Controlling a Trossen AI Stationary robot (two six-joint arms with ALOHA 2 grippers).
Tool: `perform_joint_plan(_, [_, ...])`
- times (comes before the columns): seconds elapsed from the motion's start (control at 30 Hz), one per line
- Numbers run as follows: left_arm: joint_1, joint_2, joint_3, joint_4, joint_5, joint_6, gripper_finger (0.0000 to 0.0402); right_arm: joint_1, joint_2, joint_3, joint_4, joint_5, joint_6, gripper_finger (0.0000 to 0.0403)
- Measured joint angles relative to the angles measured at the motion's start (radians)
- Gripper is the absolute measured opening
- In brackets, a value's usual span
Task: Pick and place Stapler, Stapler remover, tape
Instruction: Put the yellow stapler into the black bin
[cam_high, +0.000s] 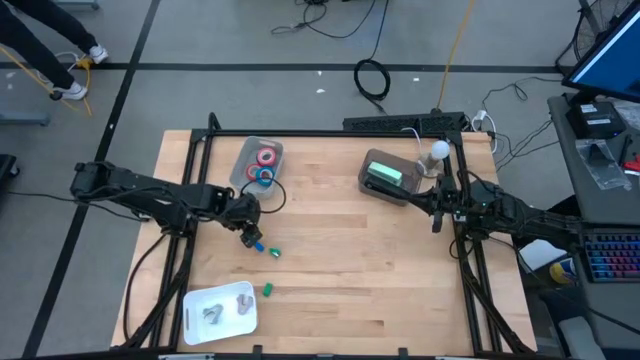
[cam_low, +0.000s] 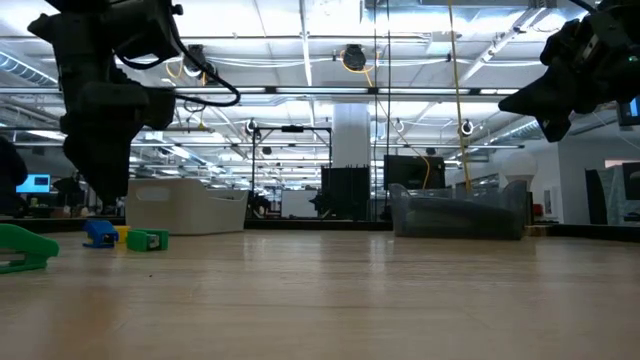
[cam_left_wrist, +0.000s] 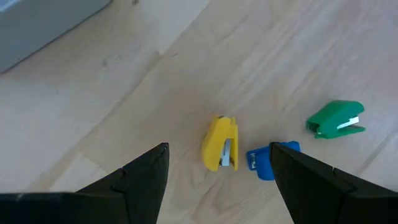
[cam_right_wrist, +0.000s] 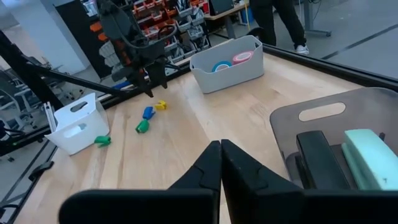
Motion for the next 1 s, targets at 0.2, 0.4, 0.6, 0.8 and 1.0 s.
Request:
perform_joint_plan(0.2, [0.0,0.053,0.0,0.033,0.022,-0.002,0.0278,0.0,0.0,0.0,0.0,0.0,-0.001,0.0])
perform_joint_plan(0.4, [-0.001,0.132,0.0,0.027,0.035,0.003,0.0278,0.0,0.0,0.0,0.0,0.0,0.006,0.0])
perform_joint_plan(0.6, [-0.001,0.184,0.0,0.034,0.035,0.008,0.0278,0.0,0.0,0.0,-0.001,-0.004,0.016,0.0])
perform_joint_plan(0.8, [-0.001,0.215,0.0,0.034,0.027,0.012,0.0278,0.0,0.0,0.0,-0.001,-0.004,0.021,0.0])
perform_joint_plan(1.0, [-0.001,0.213,0.0,0.04,0.027,0.016,0.0278,0.0,0.0,0.0,-0.001,-0.004,0.022,0.0])
